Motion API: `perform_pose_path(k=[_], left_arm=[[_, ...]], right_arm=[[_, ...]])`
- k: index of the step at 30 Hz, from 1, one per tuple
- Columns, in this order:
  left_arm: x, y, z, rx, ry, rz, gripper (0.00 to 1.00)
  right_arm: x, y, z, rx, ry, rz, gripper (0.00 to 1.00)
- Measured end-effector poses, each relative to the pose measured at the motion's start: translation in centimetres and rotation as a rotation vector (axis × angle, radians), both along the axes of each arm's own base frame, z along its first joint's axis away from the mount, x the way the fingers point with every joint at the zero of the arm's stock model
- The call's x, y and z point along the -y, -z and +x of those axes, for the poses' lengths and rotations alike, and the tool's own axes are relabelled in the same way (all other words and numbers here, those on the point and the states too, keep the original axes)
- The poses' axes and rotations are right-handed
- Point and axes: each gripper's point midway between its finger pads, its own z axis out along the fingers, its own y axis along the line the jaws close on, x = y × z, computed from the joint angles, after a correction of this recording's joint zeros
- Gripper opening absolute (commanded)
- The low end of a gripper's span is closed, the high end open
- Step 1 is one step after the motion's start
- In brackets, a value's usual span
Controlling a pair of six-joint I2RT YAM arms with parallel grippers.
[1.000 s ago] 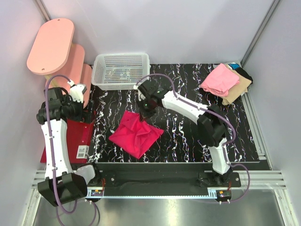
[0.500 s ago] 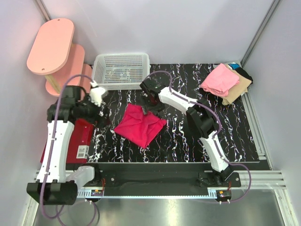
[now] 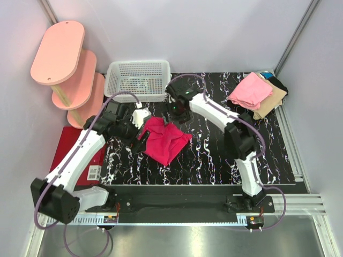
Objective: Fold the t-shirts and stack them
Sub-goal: Fold the long partially folded tshirt into a neat square, then smooth out wrinkles on the folded tshirt
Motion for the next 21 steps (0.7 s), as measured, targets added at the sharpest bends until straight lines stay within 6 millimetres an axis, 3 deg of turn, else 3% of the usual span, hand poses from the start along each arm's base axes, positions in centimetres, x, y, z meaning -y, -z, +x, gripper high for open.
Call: perform_pose_path(k=[6,9,14,21], left_arm=[[1.4,1.5,2.6,0.01,-0.016,0.005,0.99],[2.5,1.6,3.4,0.079,0.005,0.033,0.99],[5.3,2.4,3.6,0.123,0.057,0.075,0.99],[7.5,5.3,2.9,0.079,0.118,0.142,0.99]], right_arm=[[0.0,-7.0,-1.8,-0.082,-0.002,0.326,0.79],[0.3,-8.5,-1.6,-0.149,0.034,0.488,0.77],[0.2,-6.6,-0.2,-0.276,0.096,0.596,0.78],[-1.6,-3.4,-1.1,-0.415,0.089,0.619,0.79]])
